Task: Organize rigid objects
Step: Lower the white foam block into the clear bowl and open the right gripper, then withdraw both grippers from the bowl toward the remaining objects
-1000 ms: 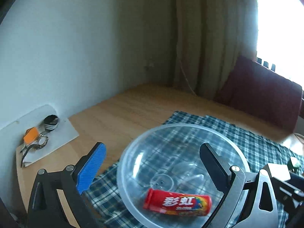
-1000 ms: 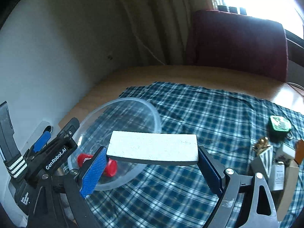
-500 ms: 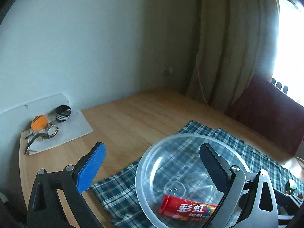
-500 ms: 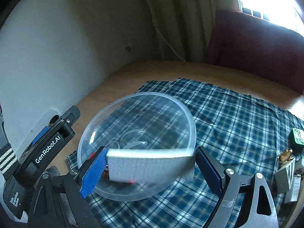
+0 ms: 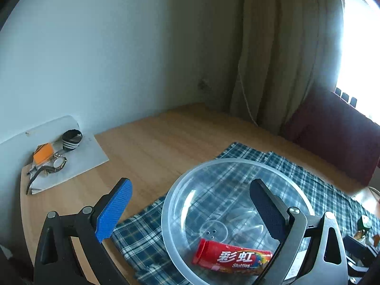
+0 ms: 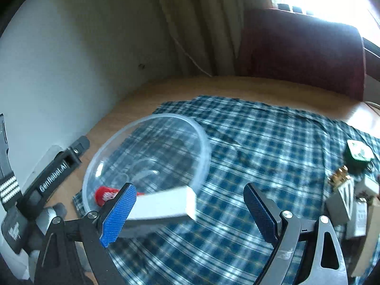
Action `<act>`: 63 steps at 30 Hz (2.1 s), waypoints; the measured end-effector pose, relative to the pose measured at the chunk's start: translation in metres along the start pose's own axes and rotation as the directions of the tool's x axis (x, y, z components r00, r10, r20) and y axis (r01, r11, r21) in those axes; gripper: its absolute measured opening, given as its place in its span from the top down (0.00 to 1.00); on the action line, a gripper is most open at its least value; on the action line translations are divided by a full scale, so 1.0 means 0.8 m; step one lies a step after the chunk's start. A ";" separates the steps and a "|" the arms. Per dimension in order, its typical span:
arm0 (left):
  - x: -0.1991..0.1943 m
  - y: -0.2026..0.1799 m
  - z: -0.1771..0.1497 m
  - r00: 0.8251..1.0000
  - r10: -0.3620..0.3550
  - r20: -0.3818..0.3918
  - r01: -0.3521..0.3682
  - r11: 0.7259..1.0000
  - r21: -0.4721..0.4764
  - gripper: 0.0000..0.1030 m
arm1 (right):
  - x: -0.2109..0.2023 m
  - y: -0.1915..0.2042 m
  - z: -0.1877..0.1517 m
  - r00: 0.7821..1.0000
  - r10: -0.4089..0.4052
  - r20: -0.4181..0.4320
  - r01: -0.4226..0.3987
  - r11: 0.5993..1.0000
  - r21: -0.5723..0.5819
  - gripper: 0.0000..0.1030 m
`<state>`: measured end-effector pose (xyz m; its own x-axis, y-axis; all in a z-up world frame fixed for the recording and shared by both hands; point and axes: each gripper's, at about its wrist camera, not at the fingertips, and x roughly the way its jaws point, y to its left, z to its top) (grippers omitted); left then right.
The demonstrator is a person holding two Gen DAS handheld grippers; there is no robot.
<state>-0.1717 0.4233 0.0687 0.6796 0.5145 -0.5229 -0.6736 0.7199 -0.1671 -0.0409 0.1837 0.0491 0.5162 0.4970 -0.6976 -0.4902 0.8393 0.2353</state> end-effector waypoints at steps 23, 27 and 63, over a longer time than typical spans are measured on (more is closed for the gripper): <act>0.005 -0.007 -0.004 0.999 -0.019 -0.031 0.020 1.000 0.010 0.03 | 0.024 0.000 -0.002 0.992 -0.118 -0.034 0.116 0.992 -0.045 0.08; 0.005 -0.010 -0.005 0.999 -0.020 -0.036 0.021 0.999 0.024 0.03 | 0.014 -0.012 -0.007 0.993 -0.116 -0.031 0.115 0.993 -0.016 0.08; -0.005 -0.075 -0.030 0.994 -0.079 -0.073 0.096 0.961 0.258 0.03 | -0.093 -0.111 -0.062 0.987 -0.152 0.058 0.139 0.972 0.190 0.06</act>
<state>-0.1411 0.3669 0.0604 0.7079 0.4201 -0.5678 -0.5073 0.8617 0.0051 -0.0704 0.0609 0.0467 0.6245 0.3752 -0.6850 -0.2712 0.9267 0.2603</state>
